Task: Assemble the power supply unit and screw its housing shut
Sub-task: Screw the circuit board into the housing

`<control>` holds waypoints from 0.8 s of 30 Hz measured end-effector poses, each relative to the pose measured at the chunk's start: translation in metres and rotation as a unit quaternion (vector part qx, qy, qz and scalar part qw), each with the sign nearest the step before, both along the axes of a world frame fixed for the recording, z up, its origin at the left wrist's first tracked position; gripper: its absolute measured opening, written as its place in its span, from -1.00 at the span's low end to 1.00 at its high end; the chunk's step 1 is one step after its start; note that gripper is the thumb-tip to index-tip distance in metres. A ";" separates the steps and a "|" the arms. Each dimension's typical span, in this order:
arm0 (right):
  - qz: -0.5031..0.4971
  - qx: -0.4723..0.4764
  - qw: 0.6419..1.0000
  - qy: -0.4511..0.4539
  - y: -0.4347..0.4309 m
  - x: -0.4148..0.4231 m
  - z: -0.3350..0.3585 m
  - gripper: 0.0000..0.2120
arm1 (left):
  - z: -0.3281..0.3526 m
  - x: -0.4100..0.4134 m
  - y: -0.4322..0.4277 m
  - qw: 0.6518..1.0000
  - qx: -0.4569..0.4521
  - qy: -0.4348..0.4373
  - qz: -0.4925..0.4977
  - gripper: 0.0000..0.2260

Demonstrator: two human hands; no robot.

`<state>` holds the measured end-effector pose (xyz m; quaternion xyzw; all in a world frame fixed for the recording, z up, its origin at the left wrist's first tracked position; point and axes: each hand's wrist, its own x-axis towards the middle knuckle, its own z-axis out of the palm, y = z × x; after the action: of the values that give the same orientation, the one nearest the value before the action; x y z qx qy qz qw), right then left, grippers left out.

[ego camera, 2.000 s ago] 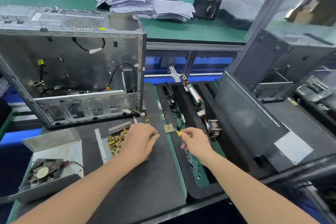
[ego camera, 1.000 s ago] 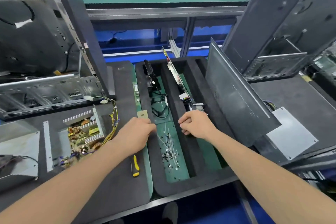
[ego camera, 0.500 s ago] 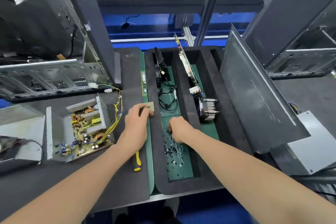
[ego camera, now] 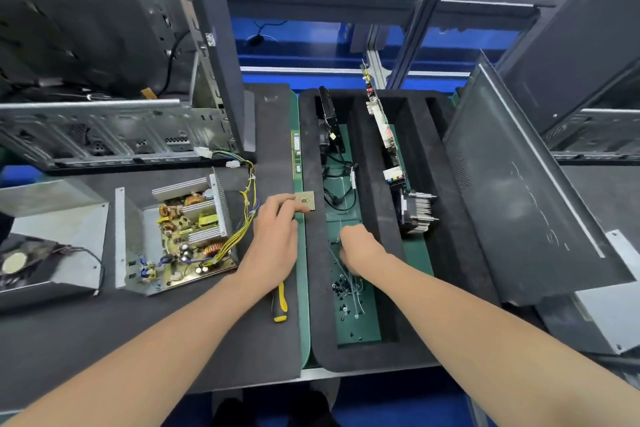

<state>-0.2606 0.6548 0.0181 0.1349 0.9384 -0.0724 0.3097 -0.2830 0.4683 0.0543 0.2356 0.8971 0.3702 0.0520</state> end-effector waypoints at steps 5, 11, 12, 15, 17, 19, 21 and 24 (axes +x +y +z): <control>-0.133 -0.152 0.970 0.132 0.008 -0.006 0.051 -0.77 | 0.026 0.011 0.004 0.998 0.049 -0.007 -0.042 -0.71; -0.208 -0.492 0.825 0.184 -0.015 -0.022 0.133 -0.82 | 0.074 -0.008 -0.016 0.994 0.091 0.060 -0.002 -0.82; -0.203 -0.522 0.809 0.178 -0.025 -0.024 0.141 -0.80 | 0.082 -0.014 -0.025 0.993 0.089 0.072 0.008 -0.82; -0.192 -0.561 0.788 0.164 -0.058 -0.030 0.156 -0.79 | 0.100 -0.029 -0.054 0.995 0.078 0.060 0.020 -0.84; -0.195 -0.576 0.779 0.156 -0.076 -0.032 0.160 -0.79 | 0.107 -0.033 -0.074 0.995 0.082 0.052 0.026 -0.87; -0.199 -0.591 0.768 0.147 -0.092 -0.033 0.161 -0.81 | 0.111 -0.035 -0.093 0.993 0.092 0.065 0.043 -0.90; -0.206 -0.598 0.762 0.139 -0.105 -0.034 0.161 -0.82 | 0.113 -0.035 -0.111 0.991 0.089 0.085 0.055 -0.92; -0.236 -0.615 0.744 0.111 -0.120 -0.033 0.158 -0.84 | 0.113 -0.035 -0.129 0.991 0.082 0.102 0.032 -0.95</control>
<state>-0.2940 0.5351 0.1763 0.1231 0.6563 -0.7191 0.1923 -0.3177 0.3389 0.1674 0.2466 0.8713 0.4183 -0.0717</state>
